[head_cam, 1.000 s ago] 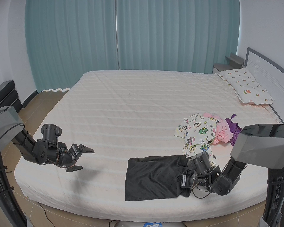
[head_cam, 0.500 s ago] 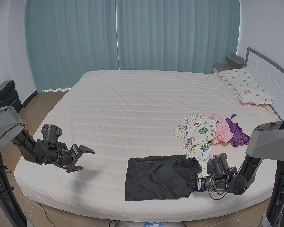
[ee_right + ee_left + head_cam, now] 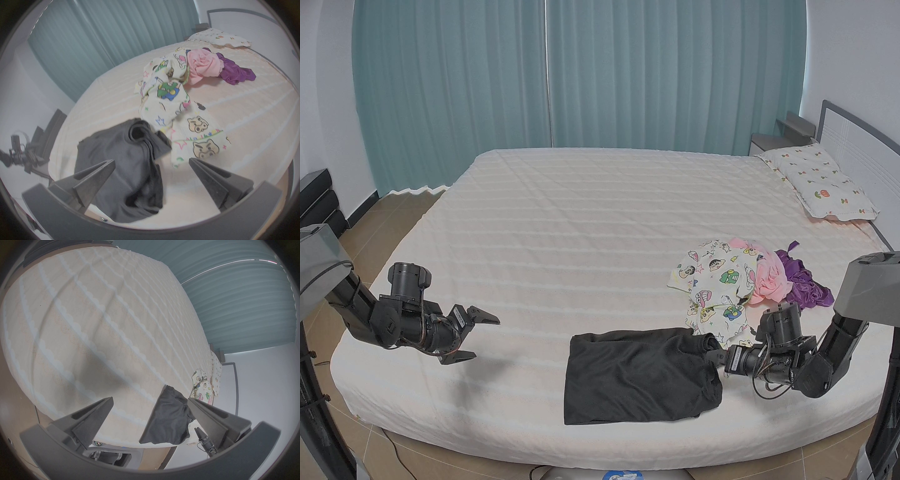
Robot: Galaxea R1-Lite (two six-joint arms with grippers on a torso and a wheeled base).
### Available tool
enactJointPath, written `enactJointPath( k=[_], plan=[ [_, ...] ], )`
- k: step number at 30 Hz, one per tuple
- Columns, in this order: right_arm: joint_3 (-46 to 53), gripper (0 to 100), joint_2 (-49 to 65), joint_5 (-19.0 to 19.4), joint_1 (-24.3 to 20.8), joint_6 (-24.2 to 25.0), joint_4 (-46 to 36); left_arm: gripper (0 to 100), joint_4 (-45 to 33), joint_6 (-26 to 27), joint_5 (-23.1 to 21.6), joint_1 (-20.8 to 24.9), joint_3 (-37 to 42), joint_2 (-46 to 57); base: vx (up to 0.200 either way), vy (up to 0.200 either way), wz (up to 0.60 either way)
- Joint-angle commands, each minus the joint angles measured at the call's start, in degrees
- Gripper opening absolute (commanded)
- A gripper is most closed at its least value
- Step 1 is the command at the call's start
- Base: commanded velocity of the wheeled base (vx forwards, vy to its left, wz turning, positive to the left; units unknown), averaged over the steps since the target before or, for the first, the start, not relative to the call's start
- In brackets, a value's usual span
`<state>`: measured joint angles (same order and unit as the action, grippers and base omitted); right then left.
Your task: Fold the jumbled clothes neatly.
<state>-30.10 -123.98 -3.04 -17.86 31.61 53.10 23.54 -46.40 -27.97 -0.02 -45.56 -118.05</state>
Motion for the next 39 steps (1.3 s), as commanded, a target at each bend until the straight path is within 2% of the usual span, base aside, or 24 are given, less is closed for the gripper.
enactJointPath(
  k=[1,10,11,21,26,35,36,39],
  plan=[
    [-5.1,100,-2.8,0.0,-0.1,3.0,-0.6,100,0.0,-0.1,0.0,0.0,0.0,-0.2,0.000,0.000,0.00],
    [-17.5,100,-12.9,-0.7,-1.7,3.3,-3.4,100,0.1,-0.1,-0.1,0.0,0.0,-0.2,0.000,0.000,0.00],
    [-19.7,0,-13.4,-0.6,-1.7,3.3,-5.3,100,0.1,-0.1,-0.1,0.0,0.0,-0.3,0.000,0.000,0.00],
    [-25.6,0,-14.2,-0.8,0.2,3.5,-8.9,100,0.0,0.0,-0.1,0.0,0.0,-0.5,0.000,0.000,0.00],
    [-28.8,0,-16.0,-1.2,3.4,4.3,-8.9,100,0.0,-0.1,-0.1,0.0,0.0,-0.6,0.000,0.000,0.00],
    [-30.5,0,-17.8,-0.2,4.6,11.5,-8.6,100,0.0,-0.1,-0.1,0.0,-0.1,-0.6,0.000,0.000,0.00],
    [-30.4,100,-18.1,-0.2,4.6,11.7,-8.1,100,0.1,-0.1,-0.1,0.0,-0.1,-0.6,0.000,0.000,0.00],
    [-29.2,100,-17.3,-0.2,4.9,11.7,-7.3,100,0.0,-0.1,-0.1,0.0,-0.1,-0.7,0.000,0.000,0.00]
  ],
)
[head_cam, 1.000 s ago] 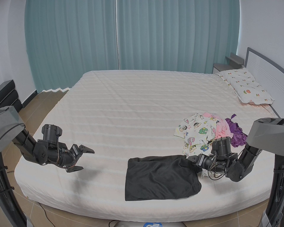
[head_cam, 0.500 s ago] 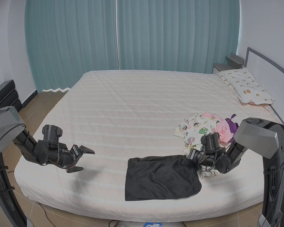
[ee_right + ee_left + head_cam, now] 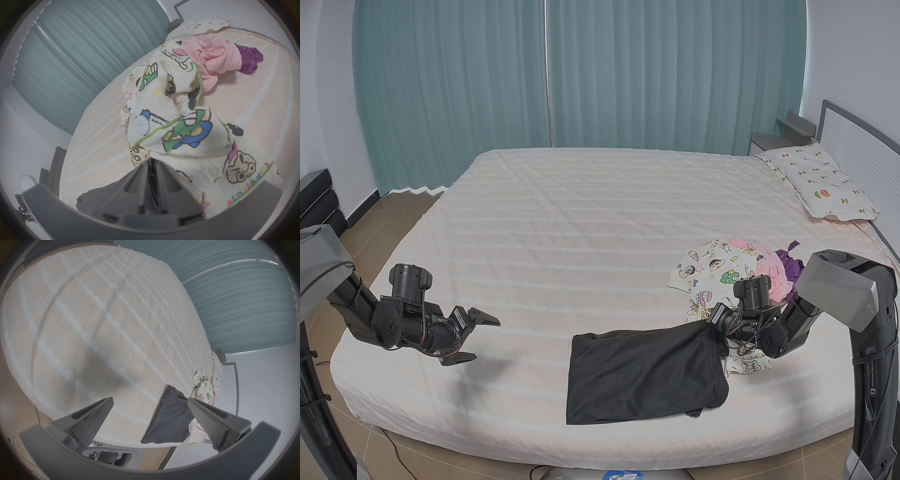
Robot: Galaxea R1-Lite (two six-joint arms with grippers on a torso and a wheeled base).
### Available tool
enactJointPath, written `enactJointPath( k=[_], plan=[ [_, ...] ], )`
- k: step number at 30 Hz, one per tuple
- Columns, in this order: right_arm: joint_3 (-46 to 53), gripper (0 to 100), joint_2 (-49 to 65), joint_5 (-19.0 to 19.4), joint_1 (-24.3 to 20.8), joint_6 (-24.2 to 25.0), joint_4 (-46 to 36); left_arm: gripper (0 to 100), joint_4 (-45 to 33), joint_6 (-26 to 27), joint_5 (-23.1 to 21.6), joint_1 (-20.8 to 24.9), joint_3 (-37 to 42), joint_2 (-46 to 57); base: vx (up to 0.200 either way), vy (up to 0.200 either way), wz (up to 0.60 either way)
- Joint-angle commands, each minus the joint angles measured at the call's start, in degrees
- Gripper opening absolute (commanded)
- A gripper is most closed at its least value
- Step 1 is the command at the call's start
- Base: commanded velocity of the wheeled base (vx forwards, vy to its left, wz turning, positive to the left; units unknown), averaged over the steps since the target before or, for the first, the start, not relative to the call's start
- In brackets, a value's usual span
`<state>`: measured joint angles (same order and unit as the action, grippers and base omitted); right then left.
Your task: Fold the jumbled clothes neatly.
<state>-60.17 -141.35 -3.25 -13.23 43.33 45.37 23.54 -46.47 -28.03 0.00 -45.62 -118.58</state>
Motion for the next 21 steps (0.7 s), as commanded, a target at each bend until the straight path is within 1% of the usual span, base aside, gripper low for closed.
enactJointPath(
  k=[1,4,5,7,8,9,10,12,13,14,15,17,20,21],
  plan=[
    [2.2,100,1.8,0.0,0.2,0.1,0.9,100,0.0,0.0,0.0,0.0,0.0,-0.3,0.000,0.000,0.00],
    [5.6,100,5.6,1.0,0.4,0.4,1.7,100,0.0,0.0,0.0,0.0,0.0,-0.4,0.000,0.000,0.00],
    [8.6,100,8.6,3.0,0.7,0.2,2.7,100,0.1,0.0,0.0,0.0,0.0,-0.4,0.000,0.000,0.00],
    [9.5,100,9.3,3.5,0.7,0.1,2.9,100,0.1,0.0,0.0,0.0,0.0,-0.4,0.000,0.000,0.00],
    [14.3,100,12.4,4.6,0.6,-0.4,3.6,100,0.0,0.0,0.0,0.0,-0.1,-0.4,0.000,0.000,0.00],
    [16.7,100,13.2,4.6,0.2,-0.6,3.8,100,0.1,0.0,0.0,0.0,-0.1,-0.4,0.000,0.000,0.00],
    [16.7,100,13.2,4.6,0.2,-0.6,3.8,100,0.1,0.0,0.0,0.0,-0.1,-0.4,0.000,0.000,0.00],
    [23.4,100,14.9,4.7,-1.2,-1.8,5.7,100,0.1,0.0,0.0,0.0,-0.1,-0.4,0.000,0.000,0.00],
    [23.8,100,14.9,4.7,-1.3,-1.8,5.8,100,0.1,0.0,0.0,0.0,-0.1,-0.4,0.000,0.000,0.00],
    [27.4,100,15.0,5.3,-2.0,-2.4,7.4,100,0.0,0.0,0.0,0.0,-0.1,-0.4,0.000,0.000,0.00],
    [28.4,100,14.7,5.7,-2.2,-2.6,8.0,100,0.1,0.0,0.0,0.0,-0.1,-0.4,0.000,0.000,0.00],
    [31.8,100,13.6,6.9,-3.4,-3.0,11.5,100,0.1,0.0,0.0,0.0,-0.1,-0.4,0.000,0.000,0.00],
    [34.7,100,11.8,7.2,-4.5,-3.0,15.7,100,0.1,0.0,0.0,0.0,-0.1,-0.4,0.000,0.000,0.00],
    [34.7,100,11.8,7.2,-4.5,-3.0,15.7,100,0.1,0.0,0.0,0.0,-0.1,-0.4,0.000,0.000,0.00]
  ],
)
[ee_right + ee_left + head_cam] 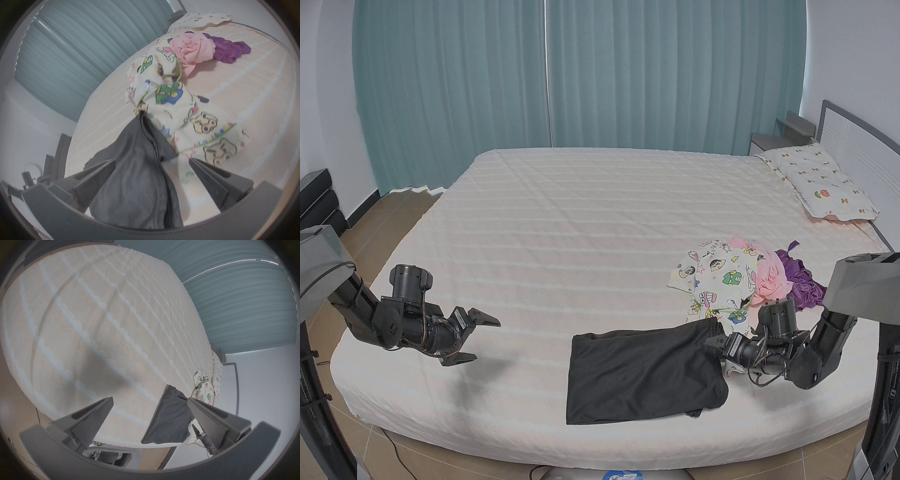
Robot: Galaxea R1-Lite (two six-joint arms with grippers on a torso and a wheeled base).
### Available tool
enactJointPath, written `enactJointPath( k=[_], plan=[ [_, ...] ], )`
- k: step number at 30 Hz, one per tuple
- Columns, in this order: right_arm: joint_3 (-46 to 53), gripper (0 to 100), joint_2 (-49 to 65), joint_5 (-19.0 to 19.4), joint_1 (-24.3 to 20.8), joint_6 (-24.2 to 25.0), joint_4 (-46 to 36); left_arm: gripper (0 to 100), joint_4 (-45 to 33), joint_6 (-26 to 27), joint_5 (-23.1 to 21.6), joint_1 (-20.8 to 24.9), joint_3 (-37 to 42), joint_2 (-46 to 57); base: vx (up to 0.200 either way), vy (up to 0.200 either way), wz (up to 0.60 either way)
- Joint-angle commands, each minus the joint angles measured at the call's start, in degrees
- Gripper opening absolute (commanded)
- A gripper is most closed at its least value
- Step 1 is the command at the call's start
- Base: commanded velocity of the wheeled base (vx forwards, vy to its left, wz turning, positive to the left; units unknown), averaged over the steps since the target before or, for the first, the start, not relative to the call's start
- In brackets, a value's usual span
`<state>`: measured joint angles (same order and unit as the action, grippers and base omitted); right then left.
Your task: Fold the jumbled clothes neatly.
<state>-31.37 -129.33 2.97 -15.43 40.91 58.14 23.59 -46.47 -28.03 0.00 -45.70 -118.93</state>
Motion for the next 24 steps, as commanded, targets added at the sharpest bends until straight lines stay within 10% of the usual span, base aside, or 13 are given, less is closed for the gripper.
enactJointPath(
  k=[1,8,9,24],
  plan=[
    [7.0,100,-1.5,1.0,-3.1,-0.7,4.0,100,0.1,0.0,0.0,0.0,0.0,-0.1,0.000,0.000,0.00],
    [8.1,100,-3.0,1.1,-4.6,-0.7,4.1,100,0.1,-0.1,0.0,0.0,0.0,-0.1,0.000,0.000,0.00],
    [8.1,0,-3.0,1.1,-4.6,-0.7,4.1,100,0.0,-0.1,0.0,0.0,0.0,-0.1,0.000,0.000,0.00],
    [13.7,0,-2.0,1.1,-3.6,-1.1,6.7,100,0.1,0.0,0.0,0.0,-0.1,-0.2,0.000,0.000,0.00]
  ],
)
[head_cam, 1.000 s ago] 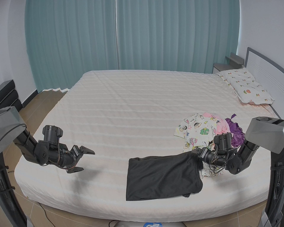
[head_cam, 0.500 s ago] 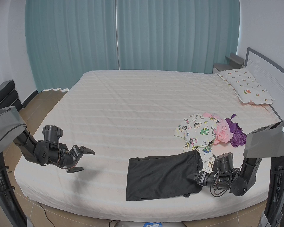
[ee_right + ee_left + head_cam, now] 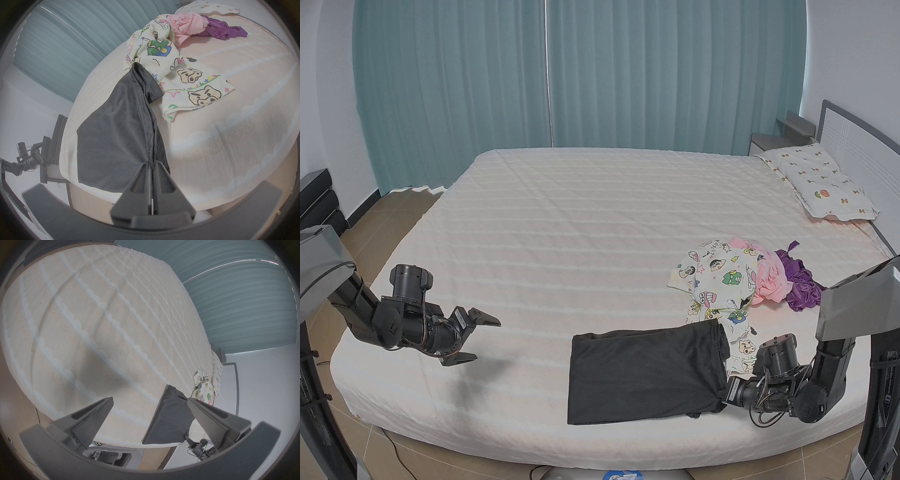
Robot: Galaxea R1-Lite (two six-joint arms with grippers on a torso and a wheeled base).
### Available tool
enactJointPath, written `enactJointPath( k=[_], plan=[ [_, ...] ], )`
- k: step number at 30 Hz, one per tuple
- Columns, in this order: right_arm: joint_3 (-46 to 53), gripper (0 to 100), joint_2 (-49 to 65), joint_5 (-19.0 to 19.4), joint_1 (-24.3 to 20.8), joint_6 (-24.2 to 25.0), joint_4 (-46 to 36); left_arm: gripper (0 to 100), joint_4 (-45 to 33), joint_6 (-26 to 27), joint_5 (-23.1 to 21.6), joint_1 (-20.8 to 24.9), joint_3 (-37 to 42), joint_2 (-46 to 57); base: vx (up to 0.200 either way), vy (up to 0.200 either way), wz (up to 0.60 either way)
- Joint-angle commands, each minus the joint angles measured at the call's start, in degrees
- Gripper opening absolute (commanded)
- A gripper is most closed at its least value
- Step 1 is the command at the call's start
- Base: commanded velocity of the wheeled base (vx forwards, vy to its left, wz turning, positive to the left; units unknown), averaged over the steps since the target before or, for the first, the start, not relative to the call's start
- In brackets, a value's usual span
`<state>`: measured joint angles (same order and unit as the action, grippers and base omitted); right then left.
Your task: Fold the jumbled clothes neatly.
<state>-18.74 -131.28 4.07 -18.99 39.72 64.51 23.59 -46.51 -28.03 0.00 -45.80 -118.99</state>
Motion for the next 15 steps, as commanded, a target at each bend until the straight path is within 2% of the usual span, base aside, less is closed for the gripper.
enactJointPath(
  k=[1,5,6,10,13,15],
  plan=[
    [2.2,0,-0.2,0.0,-0.1,0.1,2.2,100,0.0,0.0,0.0,0.0,0.0,-0.1,0.000,0.000,0.00],
    [4.0,0,-0.9,0.1,-0.3,-0.1,4.6,100,0.1,0.1,0.0,0.1,0.1,-0.1,0.000,0.000,0.00],
    [4.2,100,-1.1,0.1,-0.3,-0.1,4.7,100,0.1,0.1,0.0,0.1,0.1,-0.1,0.000,0.000,0.00],
    [4.3,100,-0.4,0.1,0.2,0.4,5.7,100,0.0,0.6,0.1,0.5,0.3,-0.1,0.000,0.000,0.00],
    [5.5,100,0.9,0.1,0.4,3.0,8.6,100,0.0,0.6,1.0,3.3,0.5,0.5,0.000,0.000,0.00],
    [6.2,100,1.7,0.1,0.5,6.4,12.0,100,-0.1,0.6,2.1,6.7,0.4,0.6,0.000,0.000,0.00]
  ],
)
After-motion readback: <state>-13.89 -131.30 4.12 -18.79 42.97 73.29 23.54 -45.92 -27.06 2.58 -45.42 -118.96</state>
